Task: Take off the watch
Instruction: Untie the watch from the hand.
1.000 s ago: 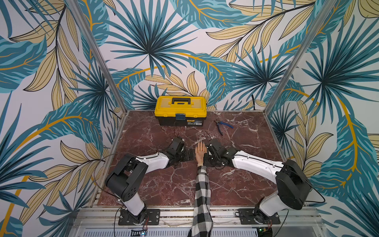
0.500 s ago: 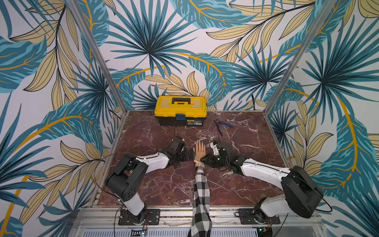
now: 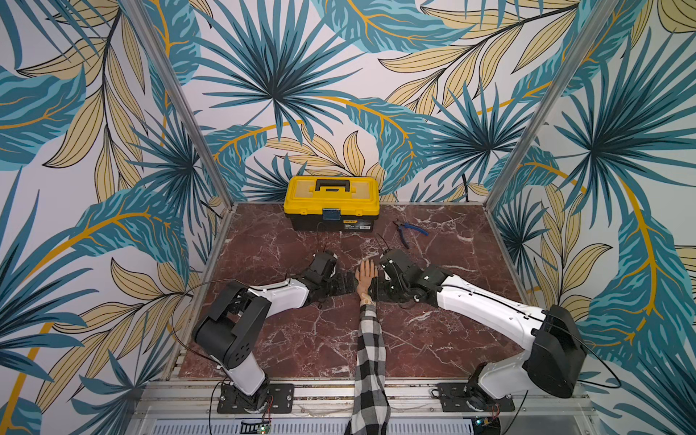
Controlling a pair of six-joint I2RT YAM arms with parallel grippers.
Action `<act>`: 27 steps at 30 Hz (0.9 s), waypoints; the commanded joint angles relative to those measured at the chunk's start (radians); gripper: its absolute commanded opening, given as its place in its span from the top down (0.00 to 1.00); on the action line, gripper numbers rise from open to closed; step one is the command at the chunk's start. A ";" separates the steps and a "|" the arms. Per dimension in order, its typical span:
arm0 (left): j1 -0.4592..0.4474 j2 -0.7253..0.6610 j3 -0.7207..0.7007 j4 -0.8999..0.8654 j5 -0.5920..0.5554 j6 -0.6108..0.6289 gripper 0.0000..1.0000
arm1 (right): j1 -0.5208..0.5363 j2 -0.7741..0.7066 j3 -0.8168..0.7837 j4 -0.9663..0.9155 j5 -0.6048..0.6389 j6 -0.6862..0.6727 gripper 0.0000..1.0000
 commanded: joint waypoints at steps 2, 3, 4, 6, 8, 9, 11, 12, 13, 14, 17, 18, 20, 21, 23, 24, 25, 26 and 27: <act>0.073 -0.033 -0.029 -0.110 0.021 -0.005 0.01 | 0.070 0.114 0.126 -0.209 0.166 -0.059 0.35; 0.088 -0.043 -0.032 -0.110 0.029 -0.006 0.00 | 0.084 0.147 0.164 -0.233 0.194 -0.063 0.34; 0.103 -0.056 -0.037 -0.110 0.031 -0.007 0.01 | 0.098 0.174 0.199 -0.256 0.223 -0.069 0.34; 0.124 -0.079 -0.048 -0.112 0.039 -0.002 0.01 | 0.121 0.225 0.262 -0.291 0.269 -0.080 0.34; 0.134 -0.098 -0.058 -0.111 0.040 -0.002 0.00 | 0.138 0.276 0.317 -0.332 0.317 -0.086 0.34; 0.137 -0.106 -0.063 -0.112 0.040 0.001 0.01 | 0.144 0.301 0.342 -0.352 0.344 -0.088 0.34; 0.139 -0.120 -0.071 -0.113 0.044 -0.001 0.01 | 0.150 0.341 0.370 -0.378 0.382 -0.087 0.34; 0.138 -0.123 -0.074 -0.112 0.048 -0.003 0.01 | 0.150 0.356 0.375 -0.384 0.393 -0.087 0.35; 0.139 -0.125 -0.076 -0.113 0.055 -0.004 0.01 | 0.150 0.363 0.374 -0.384 0.400 -0.086 0.36; 0.138 -0.127 -0.078 -0.112 0.060 -0.005 0.01 | 0.150 0.367 0.367 -0.379 0.405 -0.084 0.38; 0.139 -0.134 -0.082 -0.113 0.077 -0.008 0.01 | 0.150 0.358 0.336 -0.352 0.407 -0.078 0.46; 0.139 -0.137 -0.084 -0.112 0.080 -0.007 0.01 | 0.150 0.351 0.323 -0.340 0.408 -0.077 0.48; 0.138 -0.142 -0.089 -0.112 0.084 -0.007 0.01 | 0.150 0.345 0.306 -0.323 0.403 -0.077 0.56; 0.137 -0.144 -0.091 -0.113 0.086 -0.006 0.01 | 0.150 0.343 0.299 -0.318 0.400 -0.075 0.60; 0.135 -0.146 -0.093 -0.113 0.090 -0.008 0.01 | 0.149 0.343 0.293 -0.310 0.395 -0.074 0.68; 0.133 -0.146 -0.095 -0.113 0.093 -0.009 0.01 | 0.149 0.341 0.289 -0.305 0.388 -0.072 0.69; 0.129 -0.145 -0.095 -0.112 0.096 -0.011 0.01 | 0.149 0.338 0.281 -0.296 0.385 -0.073 0.69; 0.124 -0.146 -0.096 -0.112 0.095 -0.013 0.01 | 0.149 0.334 0.273 -0.289 0.381 -0.071 0.70; 0.118 -0.146 -0.095 -0.113 0.095 -0.016 0.01 | 0.149 0.330 0.267 -0.285 0.379 -0.069 0.72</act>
